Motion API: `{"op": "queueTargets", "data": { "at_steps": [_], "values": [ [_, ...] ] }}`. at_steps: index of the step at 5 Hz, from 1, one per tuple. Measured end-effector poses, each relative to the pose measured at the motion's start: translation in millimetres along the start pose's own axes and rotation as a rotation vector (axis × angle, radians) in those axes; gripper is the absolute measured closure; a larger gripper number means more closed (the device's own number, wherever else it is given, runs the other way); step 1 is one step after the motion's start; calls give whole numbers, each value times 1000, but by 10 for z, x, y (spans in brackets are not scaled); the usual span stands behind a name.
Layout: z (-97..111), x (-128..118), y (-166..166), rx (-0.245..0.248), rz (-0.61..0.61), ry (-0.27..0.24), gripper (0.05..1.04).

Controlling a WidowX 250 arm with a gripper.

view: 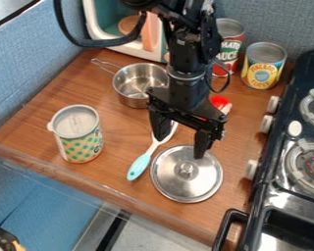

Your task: Put the red object on the left bottom of the table

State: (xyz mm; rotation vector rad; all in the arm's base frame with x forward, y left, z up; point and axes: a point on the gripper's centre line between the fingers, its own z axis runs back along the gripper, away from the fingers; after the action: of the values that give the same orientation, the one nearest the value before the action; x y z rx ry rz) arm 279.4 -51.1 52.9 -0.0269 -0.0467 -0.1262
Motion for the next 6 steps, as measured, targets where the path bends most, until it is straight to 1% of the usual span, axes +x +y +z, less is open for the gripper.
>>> {"op": "queueTargets", "data": {
  "at_steps": [1, 2, 3, 4, 5, 6],
  "values": [
    [-98, -27, 3, 2, -2, 41, 83],
    [-131, 346, 22, 4, -38, 41, 83],
    [-110, 703, 95, 20, -43, 32, 83],
    [-92, 1059, 150, 18, -45, 6, 83],
    [-146, 1277, 169, 29, -49, -3, 83],
    [-299, 1309, 164, 36, -46, 24, 83]
  ]
}}
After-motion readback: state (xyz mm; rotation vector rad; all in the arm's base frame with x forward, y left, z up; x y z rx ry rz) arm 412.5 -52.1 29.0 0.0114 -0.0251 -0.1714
